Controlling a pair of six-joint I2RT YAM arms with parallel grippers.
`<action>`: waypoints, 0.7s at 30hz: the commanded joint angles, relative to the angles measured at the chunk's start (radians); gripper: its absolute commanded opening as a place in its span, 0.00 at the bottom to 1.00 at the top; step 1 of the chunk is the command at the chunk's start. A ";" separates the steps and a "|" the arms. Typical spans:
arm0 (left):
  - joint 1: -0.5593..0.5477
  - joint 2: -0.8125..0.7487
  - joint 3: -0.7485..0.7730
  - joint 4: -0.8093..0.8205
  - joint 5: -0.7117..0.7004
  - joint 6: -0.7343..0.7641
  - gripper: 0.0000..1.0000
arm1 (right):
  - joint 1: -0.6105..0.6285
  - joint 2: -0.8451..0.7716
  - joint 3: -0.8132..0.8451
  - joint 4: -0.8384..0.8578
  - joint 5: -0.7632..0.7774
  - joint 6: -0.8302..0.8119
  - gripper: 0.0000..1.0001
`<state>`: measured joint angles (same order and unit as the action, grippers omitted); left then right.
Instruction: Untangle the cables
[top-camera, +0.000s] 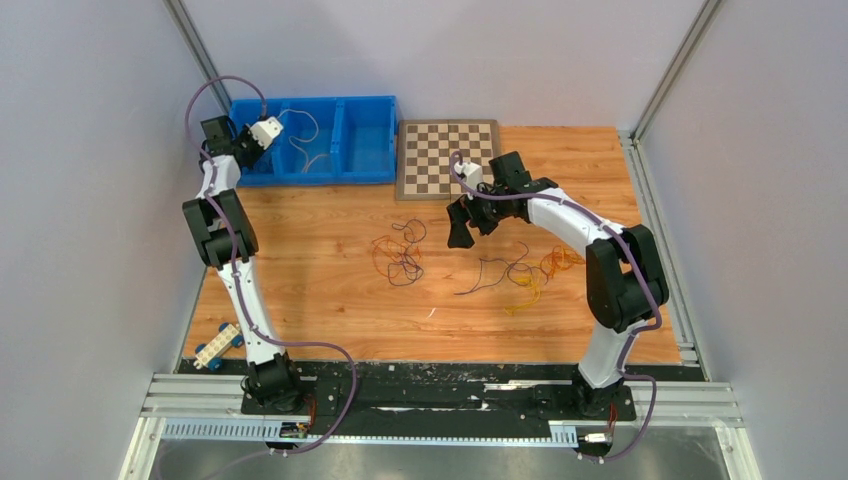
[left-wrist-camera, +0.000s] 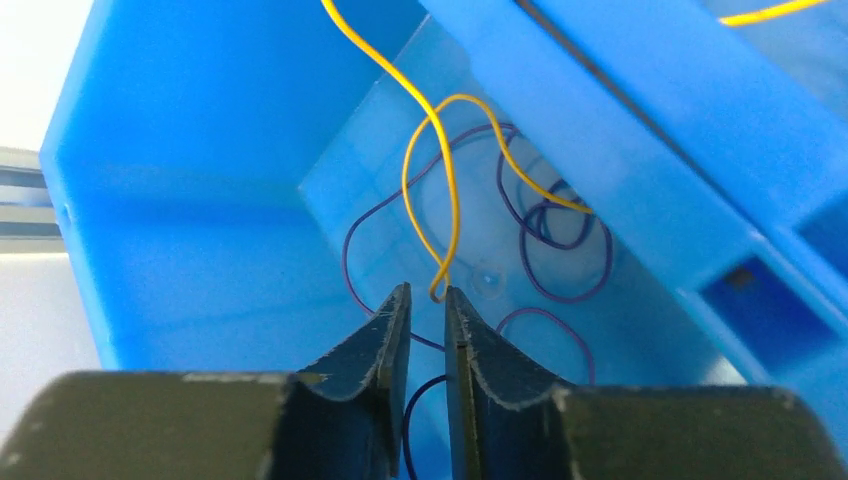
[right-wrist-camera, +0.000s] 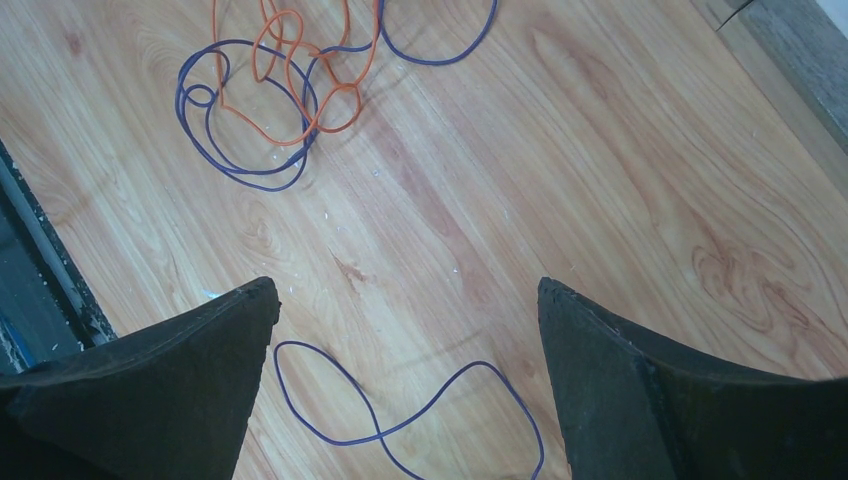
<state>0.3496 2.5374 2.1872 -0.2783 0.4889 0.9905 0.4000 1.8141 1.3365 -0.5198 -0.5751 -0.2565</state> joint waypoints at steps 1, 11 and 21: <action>0.005 0.016 0.031 0.165 0.009 -0.023 0.19 | 0.013 -0.004 0.034 0.009 0.027 -0.025 1.00; 0.008 -0.121 -0.107 0.391 0.107 -0.210 0.00 | 0.017 -0.007 0.033 0.001 0.038 -0.033 1.00; 0.019 -0.272 -0.198 0.430 0.126 -0.437 0.00 | 0.017 -0.033 0.009 0.000 0.038 -0.039 1.00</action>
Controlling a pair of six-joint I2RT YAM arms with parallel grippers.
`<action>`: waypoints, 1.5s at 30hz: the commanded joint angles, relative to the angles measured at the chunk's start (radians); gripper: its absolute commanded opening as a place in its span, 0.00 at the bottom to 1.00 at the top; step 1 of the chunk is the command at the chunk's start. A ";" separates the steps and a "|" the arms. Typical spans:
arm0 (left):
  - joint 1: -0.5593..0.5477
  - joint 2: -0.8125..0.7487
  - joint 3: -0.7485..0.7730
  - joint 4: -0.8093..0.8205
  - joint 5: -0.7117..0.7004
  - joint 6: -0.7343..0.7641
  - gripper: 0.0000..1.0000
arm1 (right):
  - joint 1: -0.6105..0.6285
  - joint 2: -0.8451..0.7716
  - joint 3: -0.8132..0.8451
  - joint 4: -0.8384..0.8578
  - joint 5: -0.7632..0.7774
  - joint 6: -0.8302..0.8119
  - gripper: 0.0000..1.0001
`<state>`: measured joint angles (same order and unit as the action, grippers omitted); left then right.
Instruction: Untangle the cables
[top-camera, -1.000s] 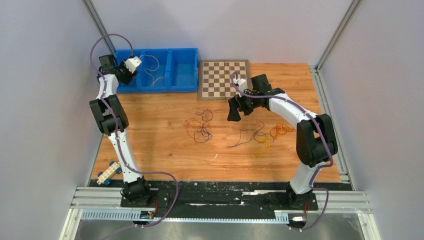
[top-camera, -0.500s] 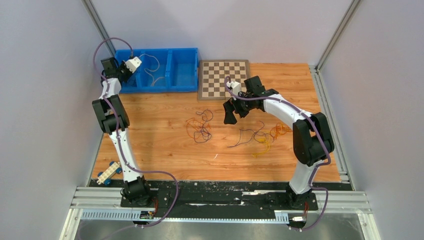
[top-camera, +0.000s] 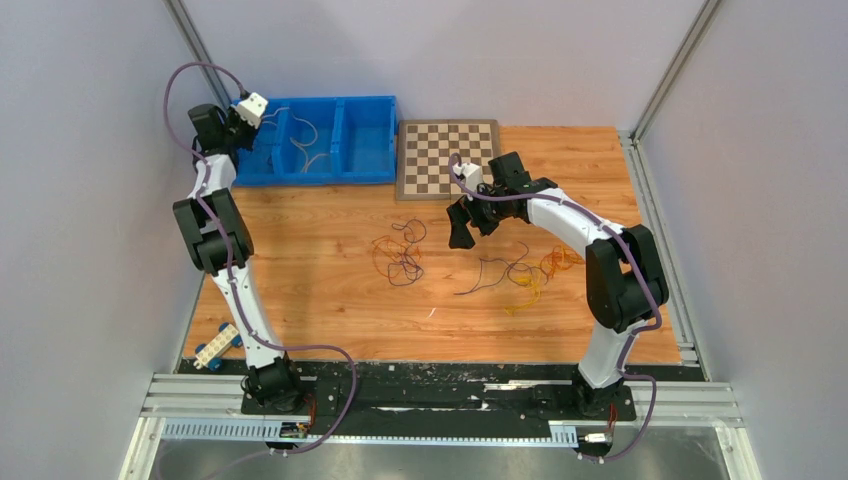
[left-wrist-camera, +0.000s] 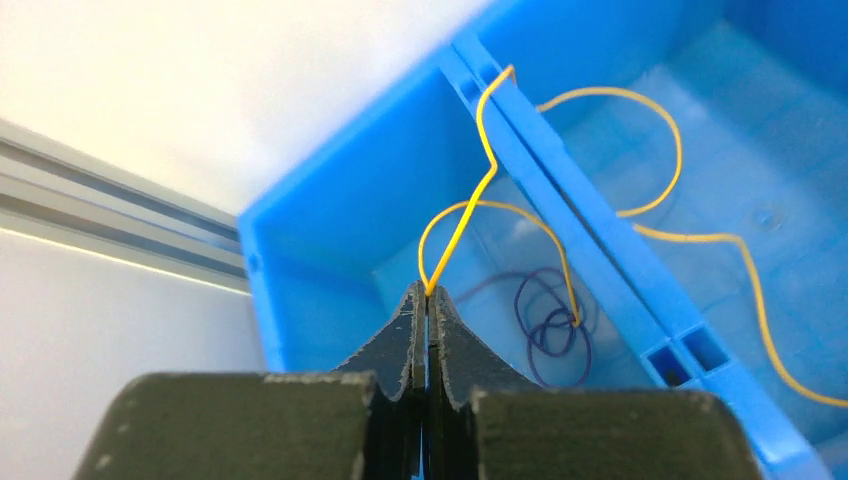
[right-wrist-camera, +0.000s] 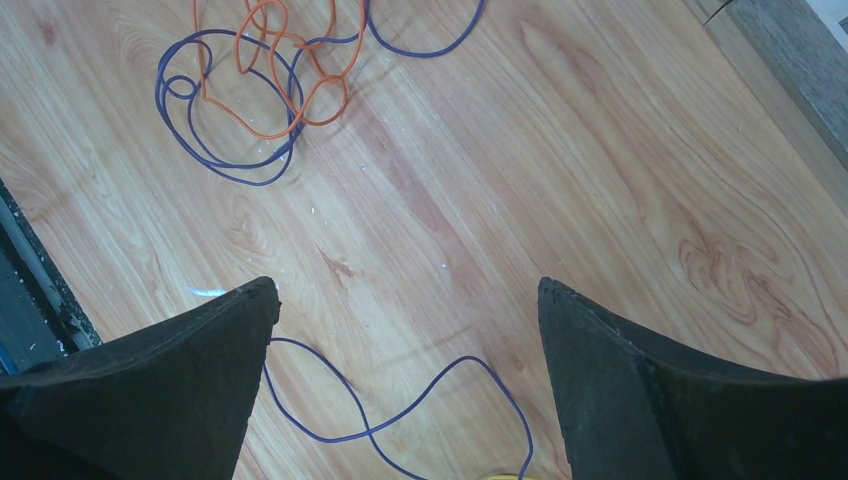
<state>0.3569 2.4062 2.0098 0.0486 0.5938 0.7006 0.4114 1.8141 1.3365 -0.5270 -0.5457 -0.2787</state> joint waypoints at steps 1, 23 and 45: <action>0.012 -0.148 -0.027 0.106 0.019 -0.187 0.00 | 0.005 -0.037 0.007 0.008 0.009 -0.016 1.00; -0.006 -0.184 -0.002 -0.134 0.269 -0.448 0.00 | 0.004 -0.039 -0.005 0.008 0.015 -0.015 1.00; -0.015 -0.198 -0.064 0.118 0.453 -0.644 0.00 | 0.003 -0.029 -0.001 0.007 0.023 -0.018 1.00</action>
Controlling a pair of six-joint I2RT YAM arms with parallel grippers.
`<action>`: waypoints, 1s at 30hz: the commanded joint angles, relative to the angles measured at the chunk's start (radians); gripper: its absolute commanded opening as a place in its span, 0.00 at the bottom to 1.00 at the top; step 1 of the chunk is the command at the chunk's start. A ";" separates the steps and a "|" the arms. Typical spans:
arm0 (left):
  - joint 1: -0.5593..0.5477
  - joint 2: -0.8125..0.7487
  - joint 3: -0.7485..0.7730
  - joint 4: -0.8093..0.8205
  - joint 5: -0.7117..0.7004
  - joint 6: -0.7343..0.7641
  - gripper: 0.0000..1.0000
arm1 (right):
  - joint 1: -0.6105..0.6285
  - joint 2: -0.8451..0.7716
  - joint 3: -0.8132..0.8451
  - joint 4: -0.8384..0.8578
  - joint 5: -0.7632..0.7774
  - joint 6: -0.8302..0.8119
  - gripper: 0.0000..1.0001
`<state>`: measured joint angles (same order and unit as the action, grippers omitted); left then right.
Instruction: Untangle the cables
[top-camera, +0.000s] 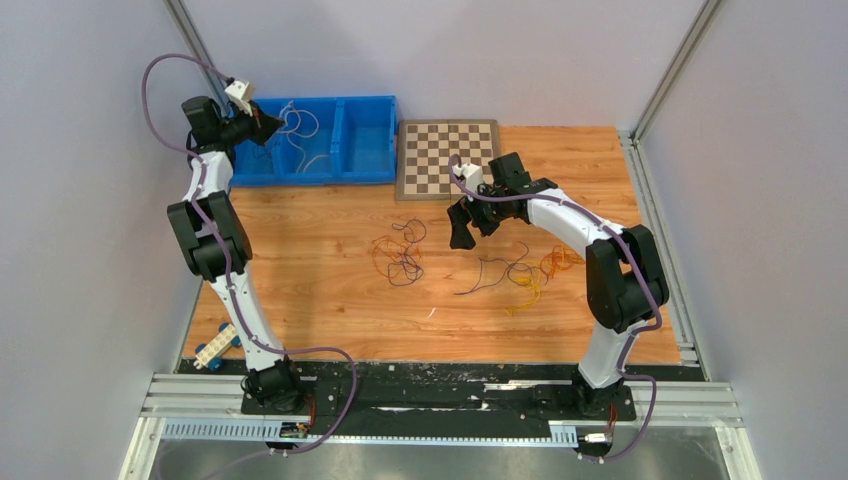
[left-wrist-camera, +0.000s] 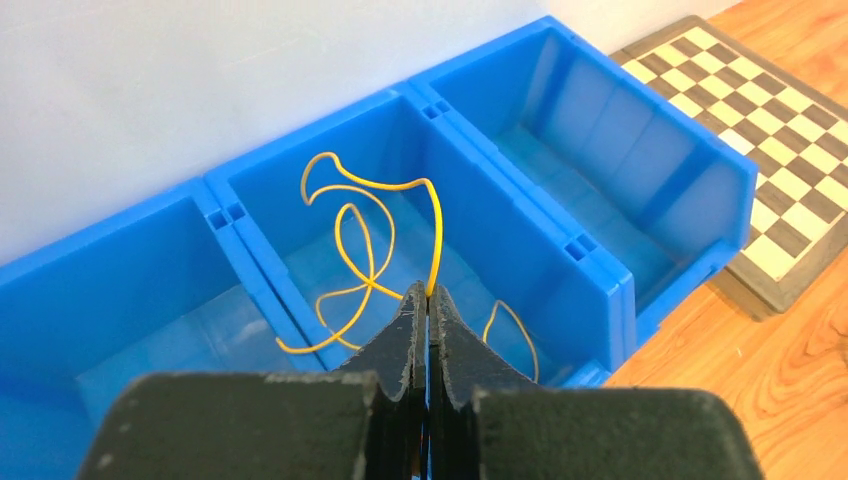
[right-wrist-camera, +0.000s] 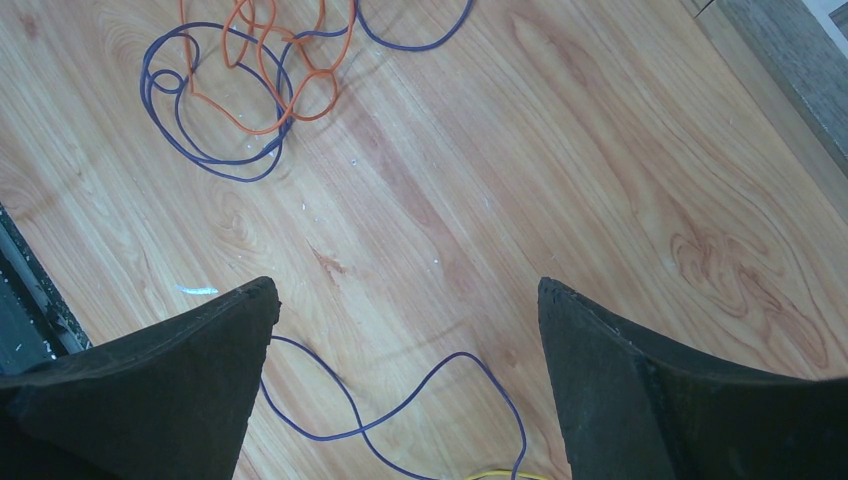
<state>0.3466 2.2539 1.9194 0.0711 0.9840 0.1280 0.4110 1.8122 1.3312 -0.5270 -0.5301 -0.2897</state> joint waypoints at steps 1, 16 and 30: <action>-0.004 -0.045 0.028 0.101 0.070 -0.085 0.00 | 0.003 -0.027 0.005 0.008 0.008 -0.007 1.00; -0.006 -0.017 0.096 0.026 0.022 -0.024 0.00 | 0.004 -0.012 0.015 0.008 0.009 -0.006 1.00; 0.037 0.071 0.191 -0.129 -0.255 -0.078 0.74 | 0.003 -0.011 0.017 0.007 0.023 -0.010 1.00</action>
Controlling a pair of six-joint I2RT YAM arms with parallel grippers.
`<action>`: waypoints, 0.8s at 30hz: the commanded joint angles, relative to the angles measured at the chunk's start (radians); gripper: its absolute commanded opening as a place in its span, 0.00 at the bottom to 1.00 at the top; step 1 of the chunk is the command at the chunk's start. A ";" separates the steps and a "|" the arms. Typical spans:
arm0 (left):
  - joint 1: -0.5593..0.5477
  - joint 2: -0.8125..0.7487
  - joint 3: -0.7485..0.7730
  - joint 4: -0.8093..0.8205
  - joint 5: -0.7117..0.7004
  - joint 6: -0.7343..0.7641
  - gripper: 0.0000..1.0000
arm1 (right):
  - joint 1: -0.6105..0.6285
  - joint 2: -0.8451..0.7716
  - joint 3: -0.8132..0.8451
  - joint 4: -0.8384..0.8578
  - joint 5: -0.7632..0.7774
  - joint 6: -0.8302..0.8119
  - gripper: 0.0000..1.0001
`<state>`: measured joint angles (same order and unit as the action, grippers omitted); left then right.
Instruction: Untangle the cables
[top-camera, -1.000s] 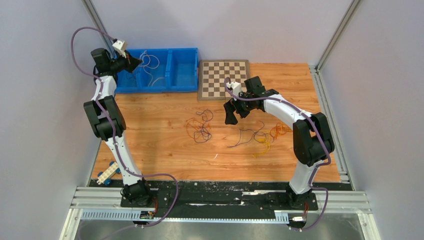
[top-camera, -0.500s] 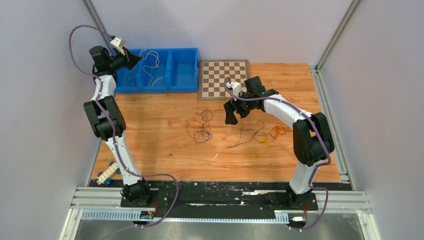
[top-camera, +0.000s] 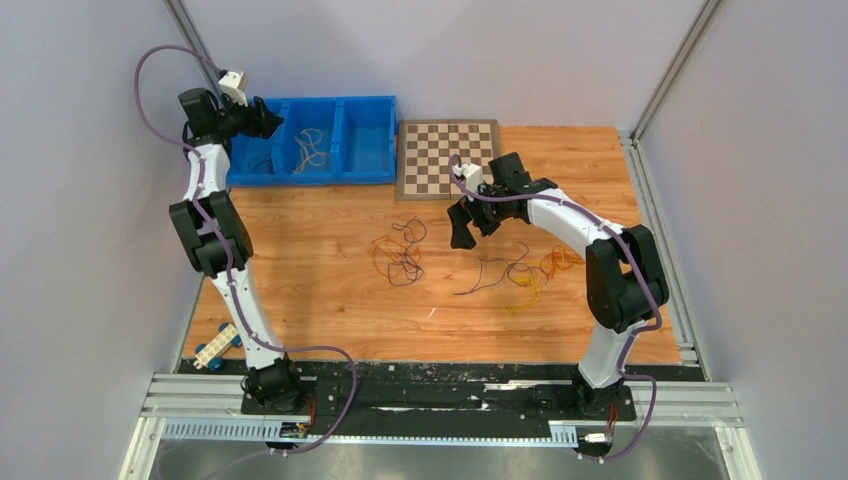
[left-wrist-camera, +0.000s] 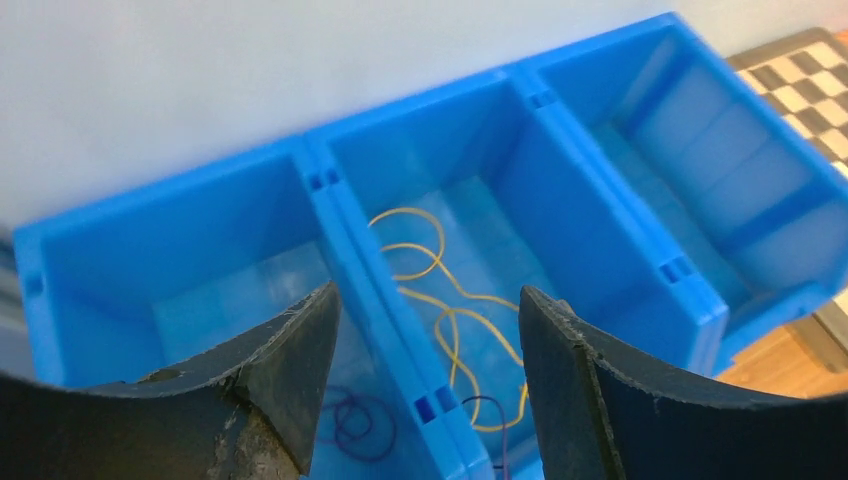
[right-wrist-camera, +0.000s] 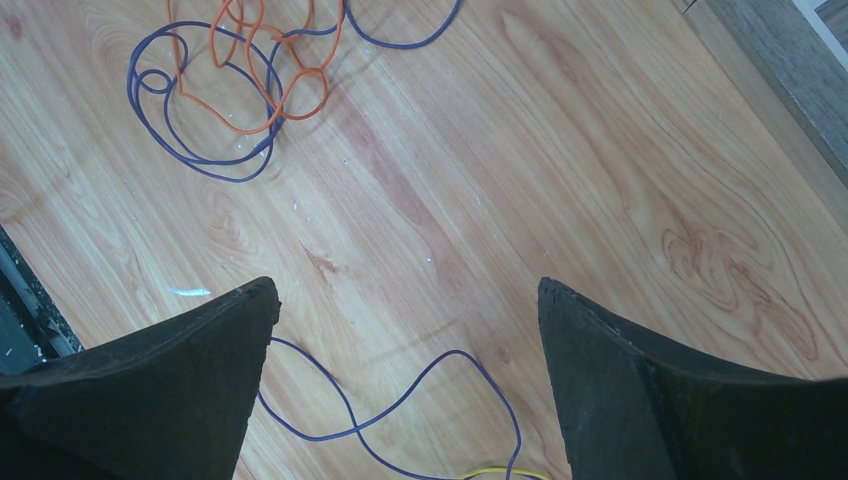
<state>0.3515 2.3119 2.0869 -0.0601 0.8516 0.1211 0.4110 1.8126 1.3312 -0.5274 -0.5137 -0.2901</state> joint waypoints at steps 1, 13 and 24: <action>0.041 0.007 0.021 0.002 -0.125 -0.082 0.74 | 0.004 -0.012 0.017 0.007 0.006 -0.010 1.00; 0.078 -0.211 -0.200 -0.397 0.035 0.380 0.69 | 0.004 -0.029 -0.003 0.007 0.012 -0.021 1.00; 0.108 -0.221 -0.327 -0.337 -0.049 0.004 0.58 | 0.003 -0.039 -0.004 0.006 0.016 -0.024 1.00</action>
<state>0.4248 2.1586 1.8442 -0.4671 0.8185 0.3698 0.4110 1.8122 1.3285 -0.5301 -0.5041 -0.2981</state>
